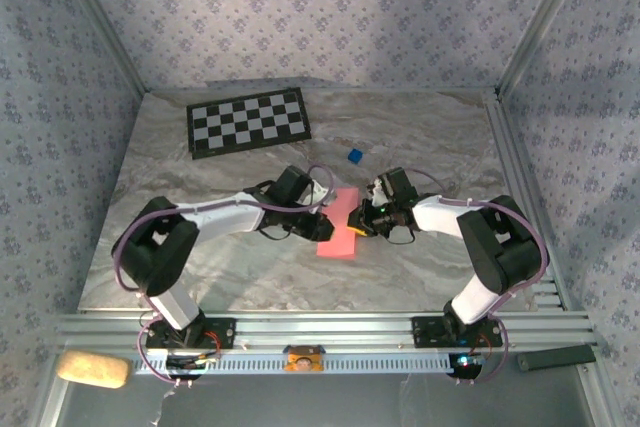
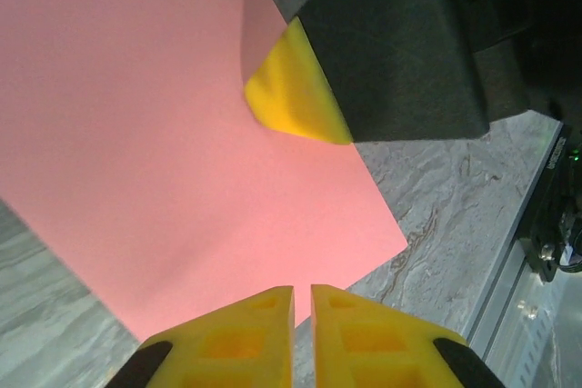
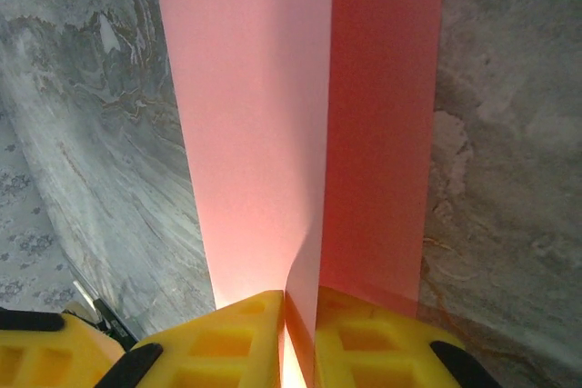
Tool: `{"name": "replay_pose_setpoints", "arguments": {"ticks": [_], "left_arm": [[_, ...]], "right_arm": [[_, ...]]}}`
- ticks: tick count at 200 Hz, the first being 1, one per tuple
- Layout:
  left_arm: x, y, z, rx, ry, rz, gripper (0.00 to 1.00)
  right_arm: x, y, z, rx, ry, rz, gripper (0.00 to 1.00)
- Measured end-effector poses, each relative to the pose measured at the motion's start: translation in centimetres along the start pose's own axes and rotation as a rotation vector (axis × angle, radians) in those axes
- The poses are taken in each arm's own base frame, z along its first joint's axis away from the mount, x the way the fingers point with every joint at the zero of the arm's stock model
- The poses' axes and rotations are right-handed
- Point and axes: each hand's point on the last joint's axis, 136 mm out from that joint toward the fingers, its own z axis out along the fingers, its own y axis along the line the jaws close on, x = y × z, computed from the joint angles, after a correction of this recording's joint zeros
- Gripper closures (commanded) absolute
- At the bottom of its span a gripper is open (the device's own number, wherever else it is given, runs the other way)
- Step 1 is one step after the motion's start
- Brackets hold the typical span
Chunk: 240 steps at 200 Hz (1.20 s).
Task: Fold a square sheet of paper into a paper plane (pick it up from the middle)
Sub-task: Fold the triangle a second time at the center of the table.
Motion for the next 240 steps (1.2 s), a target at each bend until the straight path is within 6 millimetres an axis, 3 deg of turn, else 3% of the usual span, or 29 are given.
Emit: {"name": "replay_pose_setpoints", "arguments": {"ticks": [29, 58, 106, 163, 240], "left_arm": [[-0.2, -0.2, 1.2, 0.008, 0.025, 0.004, 0.9], [-0.2, -0.6, 1.1, -0.011, 0.012, 0.039, 0.79], [0.6, -3.9, -0.5, -0.105, -0.07, 0.286, 0.64], [2.5, -5.6, 0.9, -0.279, -0.093, 0.504, 0.57], [2.6, -3.5, 3.1, -0.492, -0.113, 0.624, 0.53]], "right_arm": [[-0.1, 0.1, 0.0, -0.002, -0.004, 0.006, 0.87], [-0.3, 0.2, 0.0, -0.011, -0.012, 0.019, 0.89], [-1.0, 0.2, -0.4, -0.03, -0.022, 0.041, 0.91], [-1.2, 0.4, -0.6, -0.05, -0.028, 0.066, 0.91], [-1.2, 0.1, -0.6, -0.051, -0.028, 0.093, 0.91]]}}
